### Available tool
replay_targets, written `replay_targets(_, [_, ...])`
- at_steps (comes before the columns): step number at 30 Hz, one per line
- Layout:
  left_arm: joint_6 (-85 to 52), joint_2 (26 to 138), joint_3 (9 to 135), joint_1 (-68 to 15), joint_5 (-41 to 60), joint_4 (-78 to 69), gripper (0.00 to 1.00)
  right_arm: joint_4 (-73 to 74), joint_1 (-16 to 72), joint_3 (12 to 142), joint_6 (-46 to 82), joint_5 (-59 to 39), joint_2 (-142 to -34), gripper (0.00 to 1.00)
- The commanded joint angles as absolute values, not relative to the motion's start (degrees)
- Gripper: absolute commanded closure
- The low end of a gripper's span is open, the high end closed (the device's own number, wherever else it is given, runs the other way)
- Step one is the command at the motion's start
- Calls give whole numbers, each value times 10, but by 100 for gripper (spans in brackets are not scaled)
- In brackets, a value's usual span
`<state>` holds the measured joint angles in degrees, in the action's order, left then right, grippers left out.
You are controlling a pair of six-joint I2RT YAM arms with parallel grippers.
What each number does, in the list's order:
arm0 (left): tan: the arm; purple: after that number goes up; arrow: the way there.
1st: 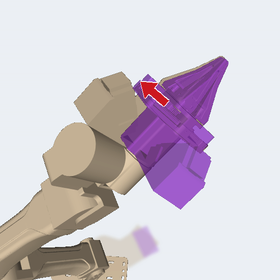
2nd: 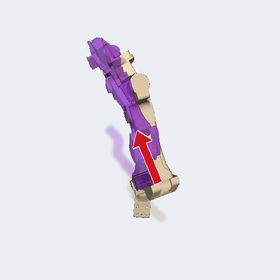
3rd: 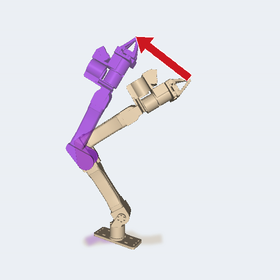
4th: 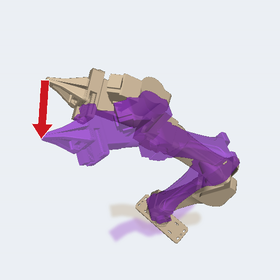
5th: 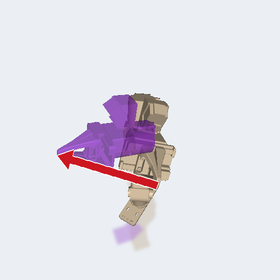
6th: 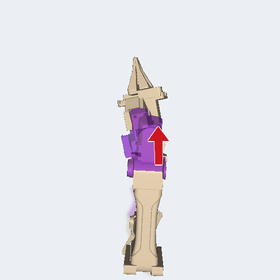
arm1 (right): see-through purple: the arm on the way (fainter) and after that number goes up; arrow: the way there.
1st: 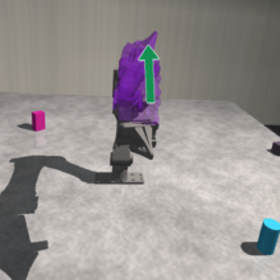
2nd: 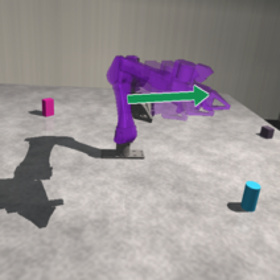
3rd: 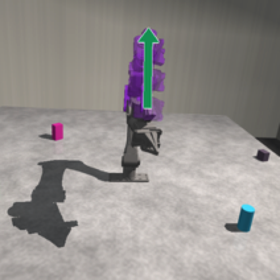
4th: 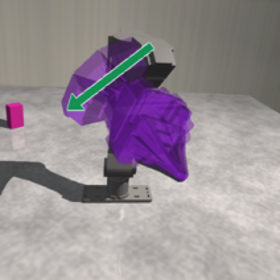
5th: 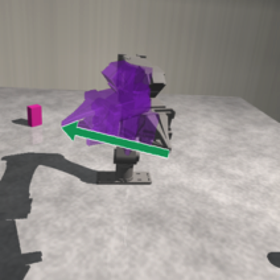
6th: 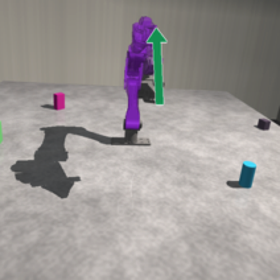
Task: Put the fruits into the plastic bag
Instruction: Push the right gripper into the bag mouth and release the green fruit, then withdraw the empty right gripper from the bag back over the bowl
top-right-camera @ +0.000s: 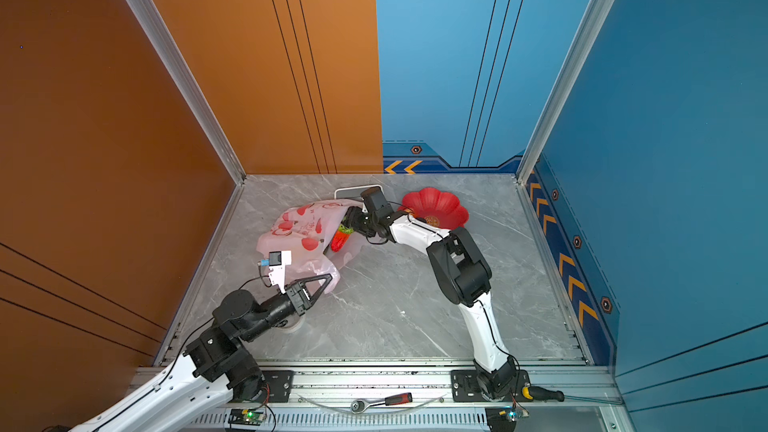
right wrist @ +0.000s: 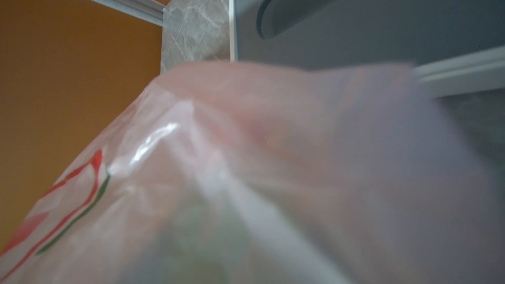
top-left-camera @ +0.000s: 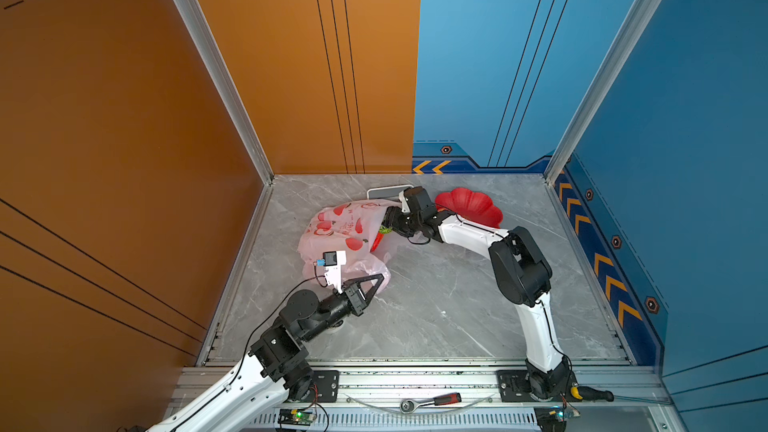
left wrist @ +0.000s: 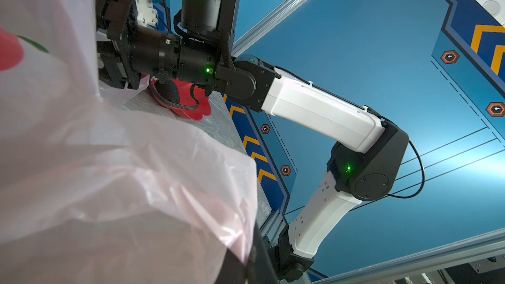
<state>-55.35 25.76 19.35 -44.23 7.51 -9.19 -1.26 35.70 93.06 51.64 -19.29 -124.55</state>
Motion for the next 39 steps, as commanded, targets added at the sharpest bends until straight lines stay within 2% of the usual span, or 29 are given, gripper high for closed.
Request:
replay_targets(1, [-549, 252, 187, -447, 69, -93, 100, 0, 354, 945, 509, -164, -1250, 42])
replay_targets(9, [-550, 263, 190, -447, 71, -99, 100, 97, 350, 965, 593, -226, -1289, 38])
replay_targets(17, [-552, 256, 185, -448, 69, -99, 100, 111, 347, 1000, 606, -228, -1319, 27])
replay_targets(19, [-553, 254, 186, -448, 68, -97, 100, 112, 346, 1004, 607, -233, -1322, 15])
replay_targets(20, [-553, 253, 185, -448, 67, -95, 100, 113, 346, 1003, 607, -235, -1323, 1])
replay_targets(39, [-553, 241, 181, -449, 60, -91, 100, 108, 343, 953, 596, -248, -1278, 0])
